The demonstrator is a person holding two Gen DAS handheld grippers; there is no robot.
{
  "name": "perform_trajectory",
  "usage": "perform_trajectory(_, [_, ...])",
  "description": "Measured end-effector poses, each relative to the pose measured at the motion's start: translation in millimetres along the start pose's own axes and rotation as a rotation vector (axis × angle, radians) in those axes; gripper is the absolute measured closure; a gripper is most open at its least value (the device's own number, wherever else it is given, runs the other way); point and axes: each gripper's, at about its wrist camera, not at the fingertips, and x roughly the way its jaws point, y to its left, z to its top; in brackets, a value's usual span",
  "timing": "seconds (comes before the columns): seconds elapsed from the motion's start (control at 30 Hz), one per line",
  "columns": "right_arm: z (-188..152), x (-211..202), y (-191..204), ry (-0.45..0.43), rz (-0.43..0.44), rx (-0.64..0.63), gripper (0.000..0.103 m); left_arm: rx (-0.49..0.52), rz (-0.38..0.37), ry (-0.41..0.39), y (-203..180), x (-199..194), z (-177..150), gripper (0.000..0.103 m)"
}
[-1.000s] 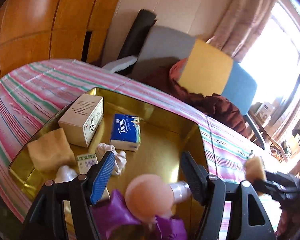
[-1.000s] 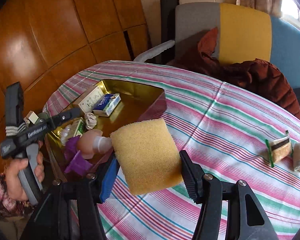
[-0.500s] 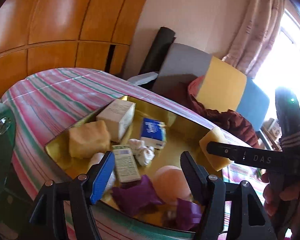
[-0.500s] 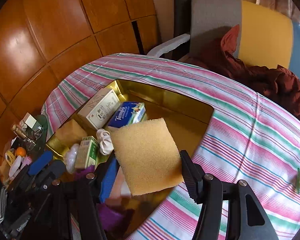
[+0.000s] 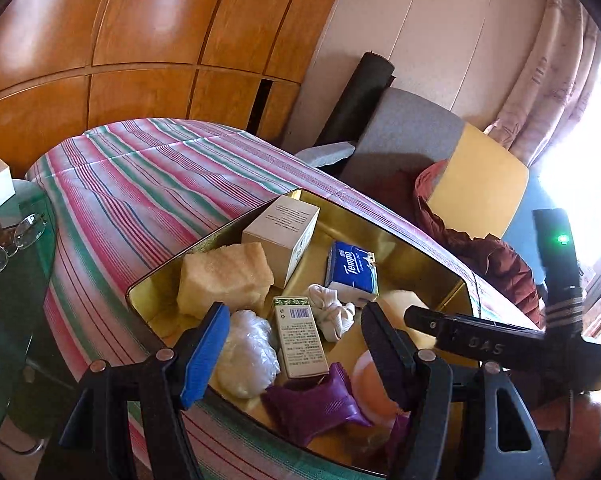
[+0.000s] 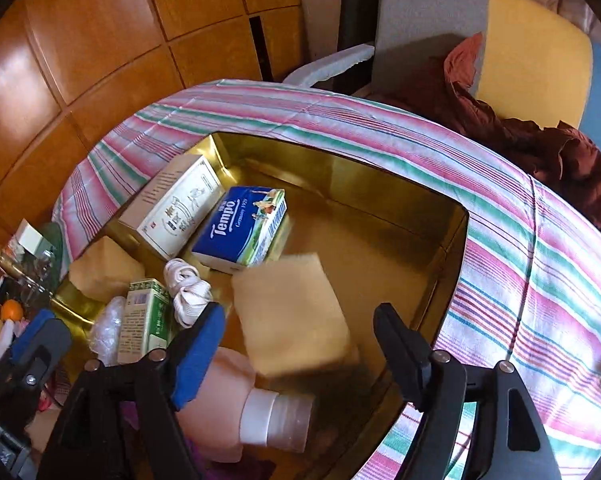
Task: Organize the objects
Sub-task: 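Carry the tissue pack and yellow sponge into the gold tray and release both, then move both open tools from the gold tray back to the remaining items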
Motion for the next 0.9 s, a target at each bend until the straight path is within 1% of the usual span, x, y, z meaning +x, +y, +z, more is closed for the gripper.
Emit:
perform_trajectory(0.17, [-6.9,-20.0,-8.4,-0.064,0.030,0.046,0.022,0.003,-0.004,0.026,-3.0,2.0,-3.0,0.034])
perform_trajectory(0.33, [-14.4,-37.4,-15.8,-0.097,0.016,0.054,0.022,0.016,-0.024,0.026,-8.0,0.0,-5.2,0.034])
perform_trajectory(0.47, [-23.1,-51.9,-21.0,-0.122,-0.015,0.049,0.022,0.048,-0.121,0.046,-17.3,-0.3,-8.7,0.034])
perform_trajectory(0.63, [-35.9,-69.1,-37.8,-0.137,-0.068,0.049,0.022,0.130,-0.190,0.074,-38.7,-2.6,-17.1,0.034])
perform_trajectory(0.8, [-51.9,-80.1,-61.4,-0.119,-0.112,0.071,0.019,0.236,-0.255,0.091,-64.1,-9.7,-28.1,0.034])
perform_trajectory(0.9, [-66.4,-83.9,-80.6,-0.090,-0.144,0.096,0.019,0.297,-0.301,0.105,-78.8,-15.8,-35.1,0.034])
